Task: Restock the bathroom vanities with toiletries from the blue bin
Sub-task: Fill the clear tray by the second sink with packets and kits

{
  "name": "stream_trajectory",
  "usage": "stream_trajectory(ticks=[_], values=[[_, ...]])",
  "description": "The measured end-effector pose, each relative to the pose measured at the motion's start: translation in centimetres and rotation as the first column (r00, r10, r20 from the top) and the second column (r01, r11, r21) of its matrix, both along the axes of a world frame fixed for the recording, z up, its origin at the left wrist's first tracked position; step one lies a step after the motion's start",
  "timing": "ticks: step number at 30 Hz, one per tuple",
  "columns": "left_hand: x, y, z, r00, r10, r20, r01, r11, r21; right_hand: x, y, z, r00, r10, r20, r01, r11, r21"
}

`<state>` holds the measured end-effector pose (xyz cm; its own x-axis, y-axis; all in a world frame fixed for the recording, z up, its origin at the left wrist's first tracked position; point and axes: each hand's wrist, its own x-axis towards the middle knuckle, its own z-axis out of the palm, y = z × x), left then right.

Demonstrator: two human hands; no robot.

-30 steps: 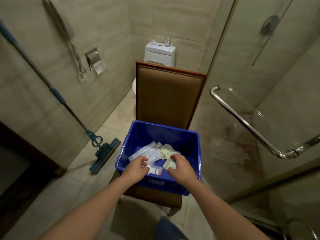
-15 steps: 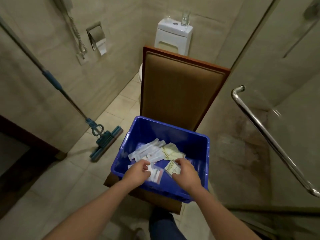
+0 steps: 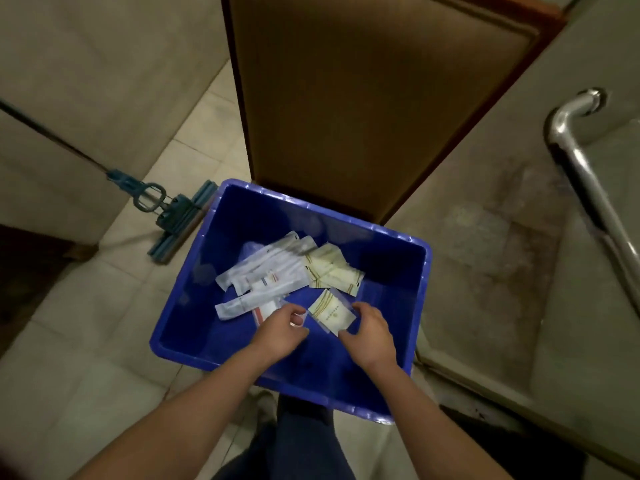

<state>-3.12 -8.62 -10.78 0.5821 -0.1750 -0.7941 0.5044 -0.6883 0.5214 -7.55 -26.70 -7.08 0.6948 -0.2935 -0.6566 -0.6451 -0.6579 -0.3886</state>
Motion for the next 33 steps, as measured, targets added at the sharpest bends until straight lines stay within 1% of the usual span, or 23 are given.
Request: stream_trajectory(ticks=[5,10,12,18,26,28,30,33], values=[[0.9,-1.1,-4.7,0.999,-0.01,-0.031,0.01,1.0,0.003,1.0,-0.7,-5.0,0.996,-0.068,-0.056,0.069,0.997,0.018],[1.9,-2.5,-8.2,0.998,-0.051,0.041,0.051,0.999,-0.017,1.5,-0.8,-9.2,0.992,-0.092,-0.09,0.093,0.996,0.014],[2.1,-2.9,-9.1,0.997,-0.068,0.046,0.069,0.997,-0.019,1.5,-0.6,-10.4,0.991,-0.082,-0.102,0.082,0.997,0.001],[1.7,-3.6,-11.0,0.996,-0.075,0.051,0.075,0.997,-0.003,1.4,-0.2,-12.9,0.989,-0.052,-0.135,0.041,0.996,-0.084],[1.1,-3.6,-11.4,0.996,-0.077,0.048,0.078,0.997,-0.011,1.5,-0.2,-14.2,0.994,-0.002,-0.112,-0.017,0.985,-0.169],[1.2,-3.5,-11.4,0.996,-0.073,0.048,0.074,0.997,-0.016,1.5,-0.2,-14.4,0.992,0.006,-0.128,-0.026,0.987,-0.157],[1.2,-3.4,-11.3,0.996,-0.071,0.045,0.072,0.997,-0.02,1.7,-0.2,-14.5,0.988,-0.009,-0.152,-0.007,0.995,-0.1],[1.5,-3.3,-10.7,0.997,-0.046,0.068,0.047,0.999,-0.014,1.9,-0.2,-14.0,0.983,-0.117,-0.145,0.12,0.993,0.011]])
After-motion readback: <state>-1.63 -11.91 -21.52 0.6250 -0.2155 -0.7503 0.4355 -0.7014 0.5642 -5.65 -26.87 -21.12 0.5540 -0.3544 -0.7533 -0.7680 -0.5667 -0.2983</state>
